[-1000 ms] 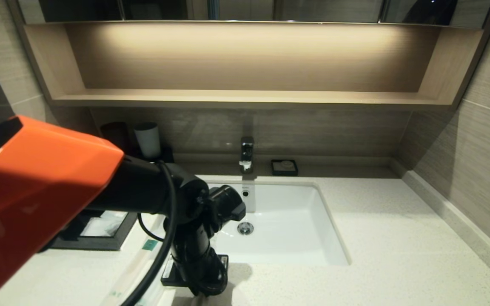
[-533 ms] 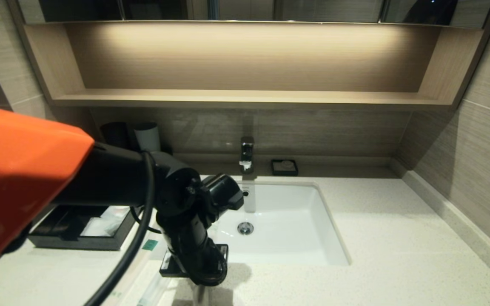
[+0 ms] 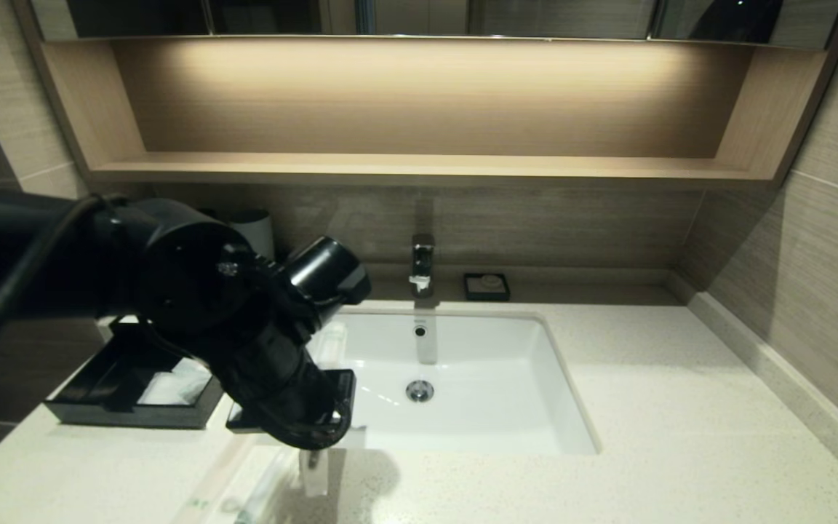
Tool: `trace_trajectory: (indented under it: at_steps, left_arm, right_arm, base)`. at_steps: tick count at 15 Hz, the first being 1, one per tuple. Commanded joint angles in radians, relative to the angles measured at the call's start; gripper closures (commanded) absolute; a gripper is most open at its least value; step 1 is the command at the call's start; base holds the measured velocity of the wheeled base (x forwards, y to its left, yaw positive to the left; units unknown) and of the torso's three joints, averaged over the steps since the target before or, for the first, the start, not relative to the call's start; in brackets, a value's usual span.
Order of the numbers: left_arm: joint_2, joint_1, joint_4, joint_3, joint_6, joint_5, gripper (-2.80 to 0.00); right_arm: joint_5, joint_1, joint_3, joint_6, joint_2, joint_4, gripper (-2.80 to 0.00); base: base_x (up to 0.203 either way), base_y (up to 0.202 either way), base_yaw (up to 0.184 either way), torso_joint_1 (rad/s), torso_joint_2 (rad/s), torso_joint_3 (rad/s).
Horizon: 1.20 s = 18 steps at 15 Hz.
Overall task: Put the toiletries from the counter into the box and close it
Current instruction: Pick up the bathroom toiletry, then place the bathroom toiletry into the drawer
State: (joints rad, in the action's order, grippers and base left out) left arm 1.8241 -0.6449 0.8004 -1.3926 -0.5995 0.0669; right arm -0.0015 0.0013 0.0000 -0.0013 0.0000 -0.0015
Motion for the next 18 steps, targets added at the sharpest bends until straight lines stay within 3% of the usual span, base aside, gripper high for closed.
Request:
trace_trajectory:
  at_steps: [1,7,11,15,18]
  left_arm:
    - [-0.064,0.052,0.008,0.000,0.019,0.002,0.00]
    - [-0.110,0.207,0.043,0.003,0.138,0.002,0.00]
    - [-0.122,0.370,0.080,0.000,0.278,0.002,0.00]
    - [-0.113,0.583,0.083,-0.001,0.478,0.002,0.00]
    - [-0.088,0.701,0.082,-0.004,0.599,0.002,0.00]
  right_arm:
    - [0.000,0.000,0.002,0.000,0.000,0.000,0.00]
    - [0.000,0.000,0.002,0.000,0.000,-0.002,0.00]
    - [0.000,0.000,0.002,0.000,0.000,0.000,0.00]
    - [0.000,0.000,0.001,0.000,0.000,-0.001,0.00]
    - [0.000,0.000,0.001,0.000,-0.002,0.000,0.00]
  base:
    - [0.000,0.000,0.000,0.000,0.00,0.000]
    - [0.000,0.000,0.000,0.000,0.00,0.000]
    - [0.000,0.000,0.000,0.000,0.00,0.000]
    - [0.000,0.000,0.000,0.000,0.00,0.000]
    - [0.000,0.000,0.000,0.000,0.00,0.000]
